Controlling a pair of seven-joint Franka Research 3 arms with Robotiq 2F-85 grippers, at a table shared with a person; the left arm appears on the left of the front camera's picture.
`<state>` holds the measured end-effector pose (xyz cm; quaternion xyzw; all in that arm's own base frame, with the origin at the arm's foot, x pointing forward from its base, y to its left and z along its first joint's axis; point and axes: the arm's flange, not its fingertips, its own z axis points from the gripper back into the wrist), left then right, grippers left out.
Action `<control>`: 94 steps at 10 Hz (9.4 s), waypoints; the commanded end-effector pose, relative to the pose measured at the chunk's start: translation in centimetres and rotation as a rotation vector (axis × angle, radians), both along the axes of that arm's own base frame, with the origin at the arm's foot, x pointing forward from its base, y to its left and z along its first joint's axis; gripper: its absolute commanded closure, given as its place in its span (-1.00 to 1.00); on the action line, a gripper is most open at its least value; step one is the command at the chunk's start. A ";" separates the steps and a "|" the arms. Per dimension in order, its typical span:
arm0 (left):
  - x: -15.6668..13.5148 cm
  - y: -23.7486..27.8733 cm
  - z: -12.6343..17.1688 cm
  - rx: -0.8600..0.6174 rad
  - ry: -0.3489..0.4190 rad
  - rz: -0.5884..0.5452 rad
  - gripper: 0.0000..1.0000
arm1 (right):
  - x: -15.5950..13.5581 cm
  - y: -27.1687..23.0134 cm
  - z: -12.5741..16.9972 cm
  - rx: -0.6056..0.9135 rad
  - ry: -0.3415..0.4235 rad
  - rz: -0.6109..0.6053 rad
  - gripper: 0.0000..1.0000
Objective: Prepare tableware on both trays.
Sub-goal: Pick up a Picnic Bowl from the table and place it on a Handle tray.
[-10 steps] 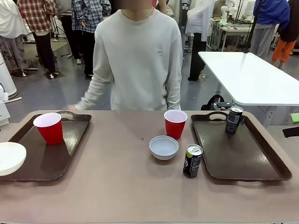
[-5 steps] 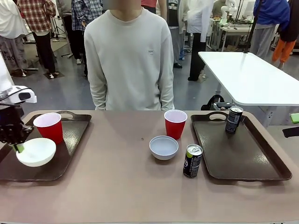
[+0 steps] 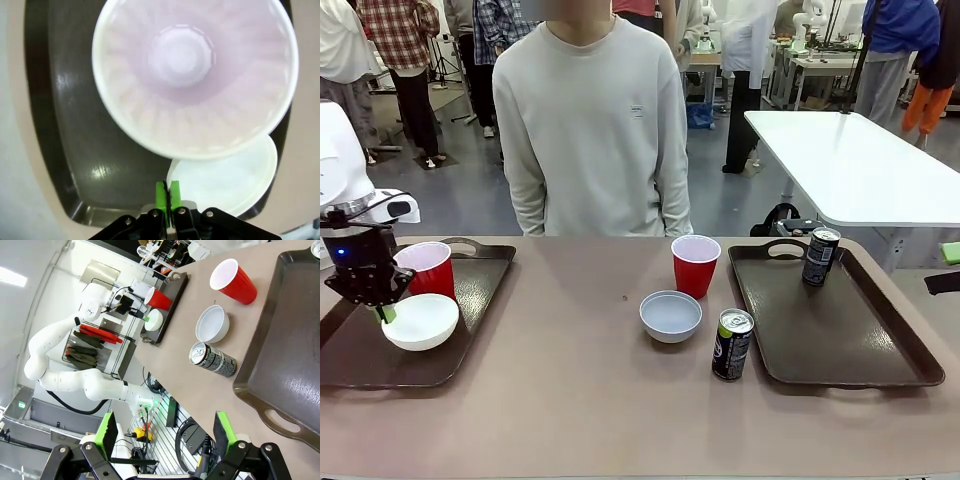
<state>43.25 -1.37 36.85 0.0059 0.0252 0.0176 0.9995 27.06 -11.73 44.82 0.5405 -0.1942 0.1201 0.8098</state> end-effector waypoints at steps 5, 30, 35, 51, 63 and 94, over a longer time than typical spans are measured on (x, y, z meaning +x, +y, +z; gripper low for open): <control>-1.1 -0.1 1.5 -0.008 0.025 0.000 0.46 | -0.1 0.0 -0.3 -0.004 0.002 0.017 -1.00; -8.8 11.0 6.7 -1.103 -0.147 -0.076 -0.73 | 2.0 16.2 14.1 -0.778 0.123 0.058 -1.00; -8.8 11.0 6.7 -1.103 -0.147 -0.076 -0.73 | 10.4 26.5 9.9 -0.946 0.026 -0.144 -1.00; -8.8 11.0 6.7 -1.103 -0.147 -0.076 -0.73 | 9.3 26.4 6.2 -1.114 0.111 -0.050 -1.00; -8.8 11.0 6.7 -1.103 -0.147 -0.076 -0.73 | 9.5 28.0 5.1 -1.133 0.127 -0.068 -1.00; -8.8 11.0 6.7 -1.103 -0.147 -0.076 -0.73 | 20.6 39.5 -10.0 -1.116 0.131 0.042 1.00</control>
